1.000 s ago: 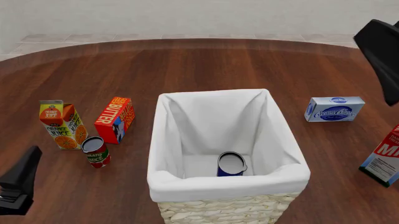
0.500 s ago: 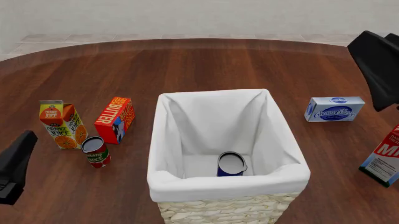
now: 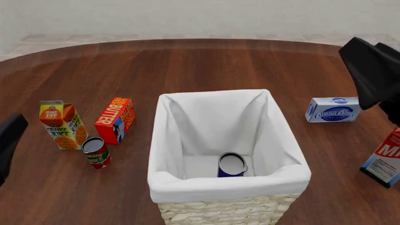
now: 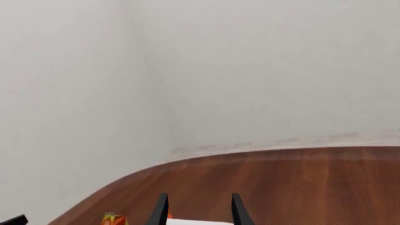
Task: Pick up the alphabet soup and the tomato sauce, and put them in the basket.
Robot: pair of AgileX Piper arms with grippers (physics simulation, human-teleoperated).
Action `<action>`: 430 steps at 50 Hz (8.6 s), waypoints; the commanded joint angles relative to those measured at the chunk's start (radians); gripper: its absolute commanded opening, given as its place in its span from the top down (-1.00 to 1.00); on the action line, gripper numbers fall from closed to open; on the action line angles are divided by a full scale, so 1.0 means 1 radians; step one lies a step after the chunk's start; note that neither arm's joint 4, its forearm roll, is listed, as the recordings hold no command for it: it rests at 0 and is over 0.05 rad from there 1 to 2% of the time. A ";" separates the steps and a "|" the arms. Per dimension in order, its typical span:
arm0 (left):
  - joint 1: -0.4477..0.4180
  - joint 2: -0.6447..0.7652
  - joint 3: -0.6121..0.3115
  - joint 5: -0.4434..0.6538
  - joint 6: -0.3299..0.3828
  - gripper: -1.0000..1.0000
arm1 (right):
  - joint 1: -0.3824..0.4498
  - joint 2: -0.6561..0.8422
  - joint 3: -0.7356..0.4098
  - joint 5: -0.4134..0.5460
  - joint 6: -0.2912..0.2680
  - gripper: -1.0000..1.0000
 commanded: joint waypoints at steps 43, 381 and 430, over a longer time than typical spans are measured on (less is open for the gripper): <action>0.029 0.391 -0.208 0.189 -0.047 -1.00 | -0.112 0.057 0.038 -0.124 0.090 -1.00; 0.119 1.180 -0.147 -0.085 -0.023 1.00 | -0.170 0.152 0.053 -0.238 0.139 -1.00; 0.014 0.934 -0.139 0.091 -0.068 1.00 | -0.170 0.152 0.053 -0.238 0.139 -1.00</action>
